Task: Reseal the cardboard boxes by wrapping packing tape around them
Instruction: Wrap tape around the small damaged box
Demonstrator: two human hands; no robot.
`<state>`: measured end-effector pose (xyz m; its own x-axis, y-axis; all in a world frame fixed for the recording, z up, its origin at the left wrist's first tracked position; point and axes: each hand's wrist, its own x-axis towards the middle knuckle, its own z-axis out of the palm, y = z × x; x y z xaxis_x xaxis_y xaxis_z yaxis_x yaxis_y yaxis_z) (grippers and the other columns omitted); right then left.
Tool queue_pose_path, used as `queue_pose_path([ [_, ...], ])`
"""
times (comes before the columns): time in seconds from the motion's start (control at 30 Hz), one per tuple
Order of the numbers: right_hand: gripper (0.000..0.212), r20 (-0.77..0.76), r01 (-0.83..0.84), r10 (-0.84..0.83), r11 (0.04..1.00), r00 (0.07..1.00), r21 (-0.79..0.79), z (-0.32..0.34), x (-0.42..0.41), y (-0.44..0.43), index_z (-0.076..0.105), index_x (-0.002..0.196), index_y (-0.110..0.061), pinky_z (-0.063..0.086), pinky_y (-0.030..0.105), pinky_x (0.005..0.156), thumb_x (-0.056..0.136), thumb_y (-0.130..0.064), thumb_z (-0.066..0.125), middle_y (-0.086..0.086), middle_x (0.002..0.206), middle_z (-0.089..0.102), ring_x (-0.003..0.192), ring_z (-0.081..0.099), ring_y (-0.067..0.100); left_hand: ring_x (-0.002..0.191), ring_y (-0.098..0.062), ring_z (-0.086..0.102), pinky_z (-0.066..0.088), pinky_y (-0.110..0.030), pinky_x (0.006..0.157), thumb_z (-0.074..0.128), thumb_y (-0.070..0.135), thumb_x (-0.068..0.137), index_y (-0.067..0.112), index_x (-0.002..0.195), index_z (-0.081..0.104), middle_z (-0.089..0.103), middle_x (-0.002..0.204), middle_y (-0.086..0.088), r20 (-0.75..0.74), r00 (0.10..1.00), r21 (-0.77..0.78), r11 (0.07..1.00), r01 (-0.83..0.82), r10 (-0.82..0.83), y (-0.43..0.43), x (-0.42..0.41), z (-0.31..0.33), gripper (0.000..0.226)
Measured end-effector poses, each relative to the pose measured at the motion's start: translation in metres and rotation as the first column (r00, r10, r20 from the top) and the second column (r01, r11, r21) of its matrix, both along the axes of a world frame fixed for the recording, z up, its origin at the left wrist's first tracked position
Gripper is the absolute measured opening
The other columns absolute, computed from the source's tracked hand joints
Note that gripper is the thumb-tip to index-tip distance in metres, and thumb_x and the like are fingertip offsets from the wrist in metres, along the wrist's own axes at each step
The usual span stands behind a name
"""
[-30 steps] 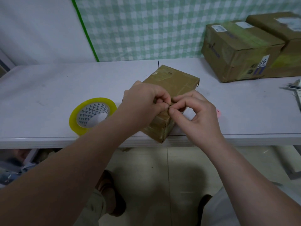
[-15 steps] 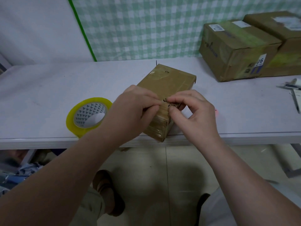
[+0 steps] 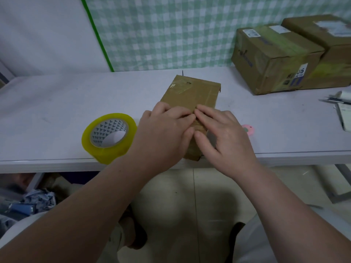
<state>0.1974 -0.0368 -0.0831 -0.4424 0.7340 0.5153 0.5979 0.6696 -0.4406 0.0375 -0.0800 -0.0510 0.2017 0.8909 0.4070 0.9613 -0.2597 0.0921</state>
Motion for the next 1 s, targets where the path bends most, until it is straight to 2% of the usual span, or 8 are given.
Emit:
queue_pose_path([
  [0.17, 0.054, 0.055, 0.025, -0.026, 0.999, 0.998, 0.022, 0.005, 0.001, -0.007, 0.062, 0.127, -0.008, 0.039, 0.023, 0.090, 0.084, -0.034, 0.042, 0.004, 0.135, 0.058, 0.106, 0.055, 0.025, 0.088, -0.023, 0.053, 0.047, -0.037, 0.070, 0.040, 0.032, 0.085, 0.014, 0.108, 0.069, 0.069, 0.109, 0.002, -0.006, 1.000, 0.029, 0.999, -0.027, 0.027, -0.011, 0.011, -0.001, 0.041],
  [0.27, 0.060, 0.185, 0.065, -0.066, 0.998, 0.981, 0.009, 0.012, 0.001, -0.013, 0.055, 0.135, -0.009, 0.043, 0.029, 0.089, 0.084, -0.033, 0.034, 0.004, 0.142, 0.051, 0.112, 0.052, 0.025, 0.094, -0.023, 0.056, 0.042, -0.034, 0.087, 0.042, 0.022, 0.088, 0.009, 0.108, 0.069, 0.070, 0.105, -0.008, 0.226, 0.974, 0.039, 0.999, -0.008, -0.001, -0.015, -0.007, 0.011, 0.036],
  [0.37, 0.065, 0.341, 0.128, -0.104, 0.990, 0.935, -0.051, 0.020, -0.005, -0.021, 0.036, 0.147, -0.012, 0.041, 0.034, 0.098, 0.086, -0.032, 0.030, 0.003, 0.154, 0.034, 0.124, 0.044, 0.024, 0.123, -0.025, 0.048, 0.029, -0.027, 0.103, 0.046, 0.018, 0.088, 0.013, 0.131, 0.056, 0.058, 0.132, -0.007, 0.436, 0.863, -0.077, 0.966, -0.247, 0.255, -0.020, -0.041, 0.016, 0.044],
  [0.63, 0.058, 0.507, 0.307, -0.245, 0.951, 0.827, -0.041, 0.034, -0.026, -0.019, 0.029, 0.148, -0.007, 0.021, 0.044, 0.115, 0.092, -0.018, 0.040, 0.009, 0.157, 0.025, 0.135, 0.031, 0.030, 0.128, -0.030, 0.039, 0.040, -0.040, 0.096, 0.063, 0.015, 0.082, 0.024, 0.151, 0.016, 0.026, 0.147, -0.013, 0.086, 0.852, -0.510, 0.757, -0.408, 0.517, -0.026, -0.076, -0.012, 0.084],
  [0.77, 0.055, 0.281, 0.284, -0.277, 0.959, 0.919, 0.016, 0.039, -0.031, -0.031, 0.048, 0.138, -0.005, 0.038, 0.040, 0.103, 0.083, -0.009, 0.052, 0.010, 0.146, 0.045, 0.129, 0.039, 0.032, 0.098, -0.024, 0.054, 0.045, -0.036, 0.074, 0.060, 0.012, 0.083, 0.024, 0.152, 0.015, 0.056, 0.115, -0.008, 0.065, 0.870, -0.449, 0.792, -0.412, 0.489, -0.027, -0.079, -0.005, 0.083],
  [0.83, 0.042, 0.038, 0.260, -0.262, 0.964, 0.964, 0.062, 0.045, -0.037, -0.042, 0.064, 0.122, -0.009, 0.046, 0.032, 0.086, 0.081, -0.010, 0.055, 0.007, 0.123, 0.064, 0.111, 0.054, 0.028, 0.106, -0.028, 0.054, 0.043, -0.037, 0.084, 0.064, 0.013, 0.082, 0.022, 0.151, 0.020, 0.059, 0.114, -0.010, 0.188, 0.848, -0.420, 0.821, -0.386, 0.495, -0.032, -0.082, 0.005, 0.083],
  [0.9, 0.020, -0.112, 0.208, -0.219, 0.973, 0.969, -0.103, 0.053, -0.043, -0.055, 0.073, 0.095, -0.016, 0.048, 0.031, 0.076, 0.086, -0.017, 0.055, -0.001, 0.092, 0.072, 0.087, 0.062, 0.019, 0.119, -0.027, 0.051, 0.040, -0.032, 0.092, 0.068, 0.011, 0.081, 0.023, 0.148, 0.028, 0.058, 0.124, -0.014, 0.422, 0.754, -0.406, 0.849, -0.339, 0.503, -0.045, -0.081, 0.024, 0.079],
  [1.0, 0.042, -0.159, 0.038, -0.158, 0.813, 0.975, -0.581, 0.057, -0.056, -0.073, 0.070, 0.074, -0.008, 0.053, 0.039, 0.072, 0.086, -0.045, 0.055, 0.003, 0.070, 0.069, 0.068, 0.061, 0.019, 0.084, -0.017, 0.066, 0.052, -0.022, 0.065, 0.069, 0.002, 0.080, 0.021, 0.143, 0.039, 0.065, 0.090, -0.011, 0.846, 0.282, -0.454, 0.889, -0.060, 0.452, -0.072, -0.069, 0.047, 0.072],
])
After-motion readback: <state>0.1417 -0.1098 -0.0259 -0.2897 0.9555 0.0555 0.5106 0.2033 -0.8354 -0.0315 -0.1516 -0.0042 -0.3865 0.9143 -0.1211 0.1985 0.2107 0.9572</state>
